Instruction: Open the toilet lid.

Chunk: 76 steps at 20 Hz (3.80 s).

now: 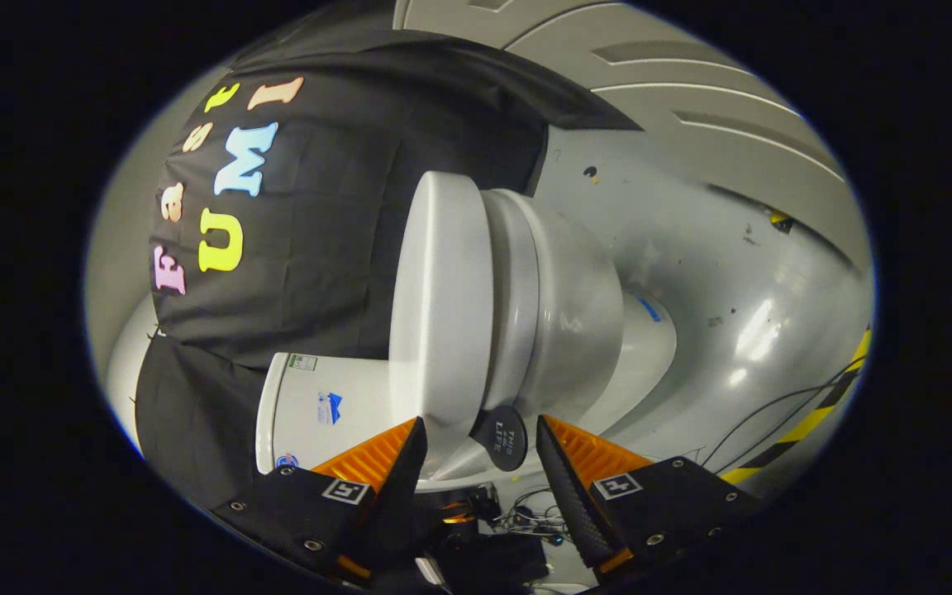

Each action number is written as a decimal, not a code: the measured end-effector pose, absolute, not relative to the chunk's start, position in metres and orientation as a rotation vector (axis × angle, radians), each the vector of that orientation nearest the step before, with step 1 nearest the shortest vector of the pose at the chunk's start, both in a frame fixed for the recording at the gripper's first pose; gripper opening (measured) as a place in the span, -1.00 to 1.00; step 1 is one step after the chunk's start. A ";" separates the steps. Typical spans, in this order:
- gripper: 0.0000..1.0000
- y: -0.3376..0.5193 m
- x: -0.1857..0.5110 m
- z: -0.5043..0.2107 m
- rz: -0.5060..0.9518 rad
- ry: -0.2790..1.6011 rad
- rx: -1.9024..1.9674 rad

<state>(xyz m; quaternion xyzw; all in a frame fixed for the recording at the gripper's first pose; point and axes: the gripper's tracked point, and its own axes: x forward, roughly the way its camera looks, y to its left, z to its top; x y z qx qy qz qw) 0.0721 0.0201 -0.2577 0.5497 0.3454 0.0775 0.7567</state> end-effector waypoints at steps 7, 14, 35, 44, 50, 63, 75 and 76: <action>-0.33 0.014 0.072 -0.274 0.115 0.775 1.237; -0.74 0.016 0.079 -0.271 0.106 0.760 1.336; -1.00 0.033 0.083 -0.198 0.025 0.666 0.992; -1.00 0.061 0.086 -0.137 0.032 0.551 0.729; -1.00 0.078 0.083 -0.116 0.016 0.527 0.634; -1.00 0.124 0.085 -0.066 0.037 0.429 0.403; -1.00 0.188 0.086 -0.026 0.110 0.339 0.219; -1.00 0.193 0.087 -0.024 0.116 0.330 0.206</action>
